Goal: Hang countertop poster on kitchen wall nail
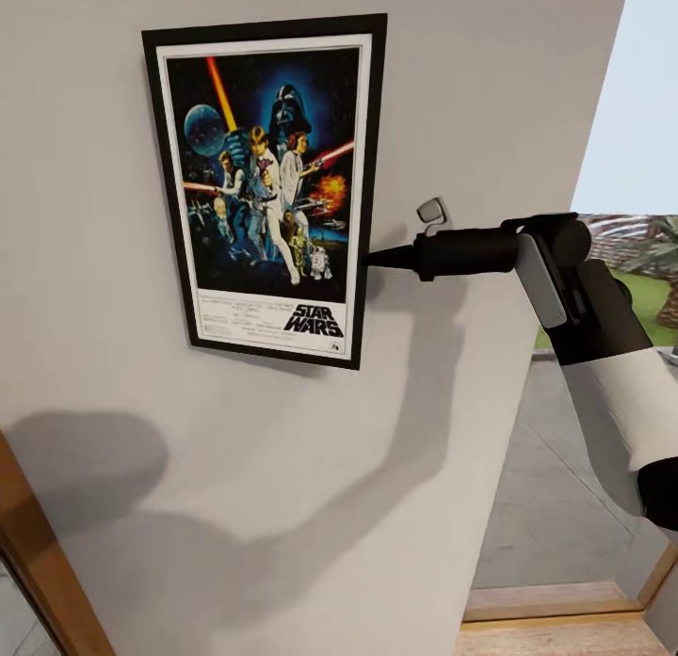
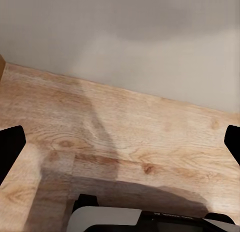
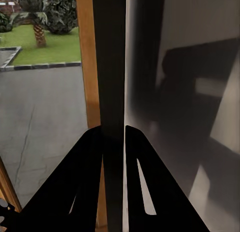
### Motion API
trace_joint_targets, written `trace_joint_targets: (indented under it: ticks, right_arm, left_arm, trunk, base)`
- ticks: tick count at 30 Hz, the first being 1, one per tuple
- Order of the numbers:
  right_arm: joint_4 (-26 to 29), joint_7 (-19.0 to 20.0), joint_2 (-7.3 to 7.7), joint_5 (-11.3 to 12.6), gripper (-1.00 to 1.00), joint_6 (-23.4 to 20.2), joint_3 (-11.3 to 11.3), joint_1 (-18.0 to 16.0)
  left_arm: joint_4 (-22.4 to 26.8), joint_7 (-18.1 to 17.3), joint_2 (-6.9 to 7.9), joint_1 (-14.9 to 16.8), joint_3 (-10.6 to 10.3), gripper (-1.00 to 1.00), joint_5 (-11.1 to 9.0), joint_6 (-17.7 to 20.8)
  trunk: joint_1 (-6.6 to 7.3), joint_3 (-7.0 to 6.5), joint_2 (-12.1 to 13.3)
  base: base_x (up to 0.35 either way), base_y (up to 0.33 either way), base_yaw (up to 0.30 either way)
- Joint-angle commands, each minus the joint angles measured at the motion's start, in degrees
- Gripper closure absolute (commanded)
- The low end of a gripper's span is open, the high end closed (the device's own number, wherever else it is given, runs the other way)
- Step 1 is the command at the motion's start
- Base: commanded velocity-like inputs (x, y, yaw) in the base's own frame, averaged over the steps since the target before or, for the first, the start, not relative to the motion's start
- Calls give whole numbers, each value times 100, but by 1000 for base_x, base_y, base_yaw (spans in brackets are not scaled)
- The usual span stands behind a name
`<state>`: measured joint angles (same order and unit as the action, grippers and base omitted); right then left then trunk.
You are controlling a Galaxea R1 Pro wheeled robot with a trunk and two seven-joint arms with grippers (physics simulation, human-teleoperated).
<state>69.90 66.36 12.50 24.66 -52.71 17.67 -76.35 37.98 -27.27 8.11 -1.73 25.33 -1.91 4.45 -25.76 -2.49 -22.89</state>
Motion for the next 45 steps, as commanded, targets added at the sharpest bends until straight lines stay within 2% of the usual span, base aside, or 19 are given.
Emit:
trace_joint_targets:
  ticks: [1,18,22,40,45]
  right_arm:
    - [-2,9,4,33,100,-39,9,-3]
    - [-2,9,5,31,100,-38,9,-5]
    - [-10,9,15,22,100,-46,9,-44]
    - [-5,9,16,28,100,-29,31,-46]
    - [181,9,38,38,100,-18,58,1]
  left_arm:
    - [11,-33,-3,-2,17,-100,-20,47]
    - [12,-33,-6,-2,19,-100,-20,47]
    - [8,-33,118,-2,140,-100,-37,47]
    - [8,-33,121,-2,148,-100,-38,47]
    - [8,-33,121,-2,148,-100,-38,47]
  trunk:
    - [-2,1,-3]
    - [-2,1,-3]
    - [-2,1,-3]
    - [-2,1,-3]
    - [-2,1,-3]
  base:
    - [0,0,0]
    - [0,0,0]
    - [0,0,0]
    - [0,0,0]
    - [0,0,0]
